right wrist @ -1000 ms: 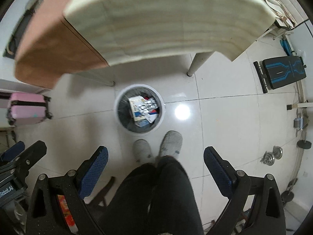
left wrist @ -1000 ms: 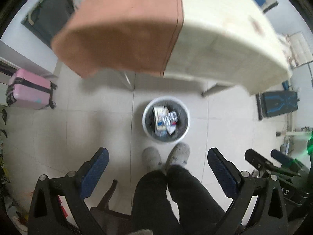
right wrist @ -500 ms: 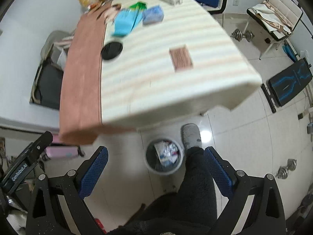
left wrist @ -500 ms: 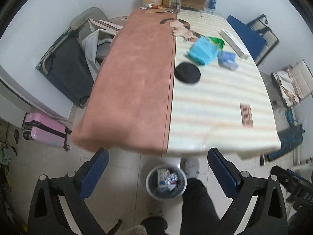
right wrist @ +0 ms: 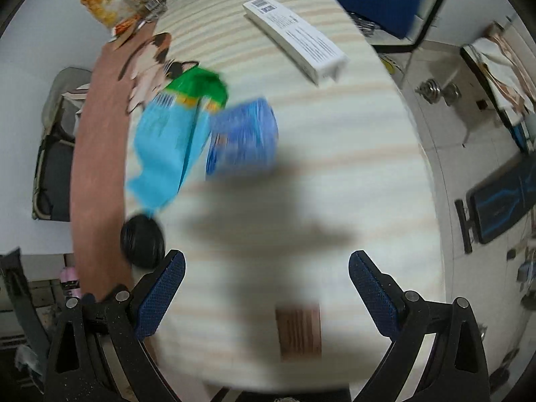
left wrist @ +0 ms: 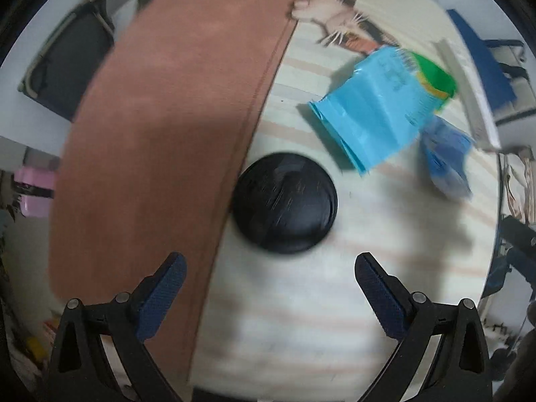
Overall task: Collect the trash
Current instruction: 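Grasp the black round lid with the left tool while the right tool grasps the blue plastic bag, then carry lid and blue bag down to the bin and open both tools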
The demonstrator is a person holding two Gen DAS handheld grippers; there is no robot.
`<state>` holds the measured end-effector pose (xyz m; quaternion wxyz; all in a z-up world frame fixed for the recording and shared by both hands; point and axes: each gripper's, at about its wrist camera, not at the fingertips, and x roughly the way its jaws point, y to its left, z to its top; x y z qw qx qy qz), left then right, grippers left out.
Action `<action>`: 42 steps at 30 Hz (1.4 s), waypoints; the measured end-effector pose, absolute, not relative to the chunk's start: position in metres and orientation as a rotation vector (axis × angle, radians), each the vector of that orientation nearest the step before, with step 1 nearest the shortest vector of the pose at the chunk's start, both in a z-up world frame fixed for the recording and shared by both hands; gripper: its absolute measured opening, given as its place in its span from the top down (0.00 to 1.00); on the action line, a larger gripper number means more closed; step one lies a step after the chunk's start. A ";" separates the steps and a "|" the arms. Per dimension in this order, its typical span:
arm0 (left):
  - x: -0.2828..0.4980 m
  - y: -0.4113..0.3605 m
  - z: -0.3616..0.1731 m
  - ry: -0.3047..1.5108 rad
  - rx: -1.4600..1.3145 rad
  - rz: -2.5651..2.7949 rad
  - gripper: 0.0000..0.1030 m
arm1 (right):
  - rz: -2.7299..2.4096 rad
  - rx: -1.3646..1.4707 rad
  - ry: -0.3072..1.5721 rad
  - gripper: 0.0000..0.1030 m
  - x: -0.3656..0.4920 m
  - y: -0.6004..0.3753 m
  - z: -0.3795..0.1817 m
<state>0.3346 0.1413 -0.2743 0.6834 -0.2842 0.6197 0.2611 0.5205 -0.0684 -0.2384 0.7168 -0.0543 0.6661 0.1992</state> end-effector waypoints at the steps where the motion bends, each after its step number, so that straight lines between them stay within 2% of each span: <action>1: 0.346 0.147 -0.286 1.408 -0.653 0.584 0.01 | 0.443 -0.132 1.487 0.04 0.538 -0.057 -0.249; 4: 0.362 0.157 -0.305 1.440 -0.669 0.588 0.03 | 0.446 -0.153 1.508 0.04 0.565 -0.035 -0.269; 5: 0.365 0.159 -0.310 1.447 -0.668 0.593 0.11 | 0.448 -0.169 1.518 0.04 0.573 -0.026 -0.278; 6: 0.367 0.161 -0.313 1.452 -0.667 0.598 0.16 | 0.448 -0.181 1.527 0.04 0.577 -0.020 -0.285; 9: 0.368 0.162 -0.312 1.435 -0.653 0.602 0.16 | 0.461 -0.199 1.555 0.04 0.584 0.000 -0.306; 12: 0.363 0.163 -0.311 1.428 -0.652 0.612 0.17 | 0.453 -0.250 1.522 0.15 0.582 0.014 -0.314; 14: 0.356 0.163 -0.307 1.419 -0.648 0.631 0.17 | 0.439 -0.317 1.462 0.34 0.578 0.019 -0.309; 15: 0.353 0.163 -0.304 1.412 -0.650 0.635 0.17 | 0.431 -0.337 1.440 0.56 0.577 0.019 -0.307; 16: 0.354 0.164 -0.300 1.407 -0.648 0.639 0.17 | 0.445 -0.314 1.442 0.69 0.577 0.016 -0.306; 17: 0.351 0.163 -0.297 1.404 -0.641 0.643 0.17 | 0.451 -0.294 1.450 0.74 0.578 0.013 -0.305; 18: 0.349 0.162 -0.294 1.401 -0.636 0.643 0.17 | 0.450 -0.278 1.456 0.87 0.578 0.009 -0.304; 19: 0.346 0.161 -0.290 1.397 -0.625 0.643 0.17 | 0.448 -0.264 1.452 0.89 0.578 0.004 -0.302; 23: 0.335 0.155 -0.269 1.359 -0.591 0.643 0.17 | 0.468 -0.236 1.416 0.94 0.570 -0.014 -0.286; 30: 0.289 0.135 -0.228 1.277 -0.589 0.605 0.17 | 0.497 -0.172 1.385 0.94 0.528 -0.057 -0.256; 35: 0.241 0.117 -0.192 1.188 -0.586 0.545 0.17 | 0.514 -0.099 1.359 0.94 0.468 -0.100 -0.228; 42: 0.158 0.091 -0.175 1.123 -0.549 0.431 0.17 | 0.519 -0.016 1.293 0.94 0.354 -0.141 -0.197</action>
